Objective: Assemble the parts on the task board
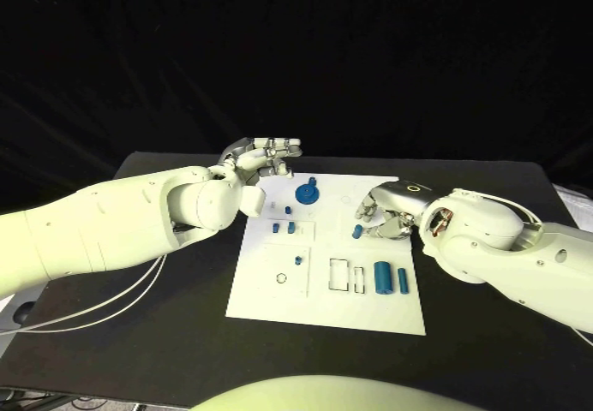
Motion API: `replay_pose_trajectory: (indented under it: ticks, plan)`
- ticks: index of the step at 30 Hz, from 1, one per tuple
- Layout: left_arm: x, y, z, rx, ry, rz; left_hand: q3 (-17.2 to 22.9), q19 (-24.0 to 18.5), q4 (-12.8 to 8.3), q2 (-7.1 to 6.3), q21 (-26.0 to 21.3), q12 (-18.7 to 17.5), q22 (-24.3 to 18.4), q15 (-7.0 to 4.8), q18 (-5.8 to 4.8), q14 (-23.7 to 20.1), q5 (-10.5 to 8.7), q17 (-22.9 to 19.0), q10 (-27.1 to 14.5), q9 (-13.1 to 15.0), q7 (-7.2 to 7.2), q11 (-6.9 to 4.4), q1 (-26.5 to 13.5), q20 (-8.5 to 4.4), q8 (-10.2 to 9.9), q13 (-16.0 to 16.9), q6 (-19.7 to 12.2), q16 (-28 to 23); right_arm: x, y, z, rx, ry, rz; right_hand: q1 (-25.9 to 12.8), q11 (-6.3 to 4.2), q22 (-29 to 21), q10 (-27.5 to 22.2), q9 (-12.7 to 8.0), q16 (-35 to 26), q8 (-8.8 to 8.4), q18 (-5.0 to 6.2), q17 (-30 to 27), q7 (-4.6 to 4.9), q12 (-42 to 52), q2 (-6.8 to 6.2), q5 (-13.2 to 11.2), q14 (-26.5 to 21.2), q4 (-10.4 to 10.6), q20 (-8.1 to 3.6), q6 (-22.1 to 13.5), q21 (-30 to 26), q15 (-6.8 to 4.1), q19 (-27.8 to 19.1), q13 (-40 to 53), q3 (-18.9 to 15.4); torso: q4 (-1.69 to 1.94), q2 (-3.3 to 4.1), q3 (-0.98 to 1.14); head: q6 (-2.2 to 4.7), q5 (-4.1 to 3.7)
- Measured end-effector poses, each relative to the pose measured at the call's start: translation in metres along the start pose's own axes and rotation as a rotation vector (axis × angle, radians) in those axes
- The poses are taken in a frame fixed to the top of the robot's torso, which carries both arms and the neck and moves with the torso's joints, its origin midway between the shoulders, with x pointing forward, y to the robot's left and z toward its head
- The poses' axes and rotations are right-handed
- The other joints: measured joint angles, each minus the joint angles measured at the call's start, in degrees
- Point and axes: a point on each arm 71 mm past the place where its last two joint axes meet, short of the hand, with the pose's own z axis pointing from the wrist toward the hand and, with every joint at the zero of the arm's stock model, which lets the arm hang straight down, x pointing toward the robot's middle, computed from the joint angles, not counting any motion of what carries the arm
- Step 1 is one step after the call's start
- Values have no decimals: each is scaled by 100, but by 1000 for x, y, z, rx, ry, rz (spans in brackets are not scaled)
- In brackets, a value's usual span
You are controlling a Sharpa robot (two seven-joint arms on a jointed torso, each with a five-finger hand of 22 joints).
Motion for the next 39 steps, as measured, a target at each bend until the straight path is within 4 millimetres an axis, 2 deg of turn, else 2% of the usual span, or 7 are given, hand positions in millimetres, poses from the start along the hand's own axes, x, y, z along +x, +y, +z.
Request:
replay_pose_trajectory:
  ticks: [14, 19, 22, 28, 34, 36, 39]
  plan:
    - [0, 0, 1, 0, -1, 1, 0, 0, 0, 0, 0, 0, 0, 0, -1, 0, 0, 0, 0, 0, 0, 0, 0, 0, 0, 0, 0, 0, 8, 8, 8, -34, 14, 6, 26, -80, 314, 308, 36, 233, 67, -1, 225, -26, -23, 78, -113, 155, -39, -68, 311, 224, -43, 194, -7, 262, -3, 5, 2, -27, 15]
    - [-1, 0, 1, -1, -3, 2, 0, 0, 0, 0, 0, 27, 0, 0, 0, 0, 0, -4, 0, 0, 0, 0, 0, 0, 0, 0, 0, 0, 9, 7, 8, -33, 13, -7, 26, -101, 413, 428, 43, 312, 89, 0, 291, -71, -47, 77, -148, 186, -61, -80, 403, 303, -75, 247, -15, 350, -5, 2, 2, -36, 19]
    - [-2, 0, 1, -1, -4, 2, 0, 0, 0, 0, 0, 27, 0, 0, -1, 0, 0, -4, 0, 0, 0, 0, 0, 0, 0, 0, 0, 0, 9, 6, 8, -32, 11, -17, 26, -101, 491, 468, 44, 371, 89, -94, 352, -73, -52, 77, -179, 198, -84, -88, 441, 366, -87, 296, -12, 418, -5, 0, 2, -37, 19]
    - [-2, 0, 1, -3, -4, 1, 0, 0, 0, 0, 0, 27, 0, 0, 0, 0, 0, -4, 0, 0, 0, 0, 0, 0, 21, 0, 0, 0, 9, 7, 9, -31, 9, -30, 27, -122, 534, 488, 48, 394, 89, -94, 387, -71, -91, 77, -233, 236, -86, -108, 480, 397, -84, 316, -8, 465, -7, 1, 2, -51, 19]
    - [-2, 0, 1, -4, -4, 0, 0, 0, 0, 0, 0, 27, 0, 0, 0, 0, 0, -4, 0, 0, 0, 0, 0, 0, 21, 0, 0, 0, 9, 7, 9, -29, 2, -33, 17, -148, 834, 643, 63, 619, 132, -99, 614, -102, -134, 163, -418, 319, -77, -122, 595, 622, -125, 519, -9, 632, -7, 2, 2, -57, 12]
    - [-2, 1, 1, -4, -4, -1, 0, 0, 0, 0, 0, 27, 0, 0, -1, 0, 0, -4, 0, 0, 0, 0, 0, 0, 21, 0, 0, 0, 9, 7, 9, -28, -7, -31, -21, -163, 1013, 693, 66, 723, 131, -187, 727, -98, -139, 200, -430, 319, -53, -124, 610, 748, -124, 624, -7, 656, -7, 2, 2, -58, 10]
    - [-3, 1, 2, -5, -5, -1, 0, 0, 0, 0, 0, 27, 0, 0, -1, 0, 0, -4, 0, 0, 0, 0, 0, 0, 21, 0, 0, 0, 8, 7, 8, -26, -21, -26, -37, -163, 1132, 734, 69, 766, 158, -187, 792, -132, -144, 215, -438, 319, -37, -137, 644, 820, -124, 657, 8, 672, -4, 2, 2, -64, 8]
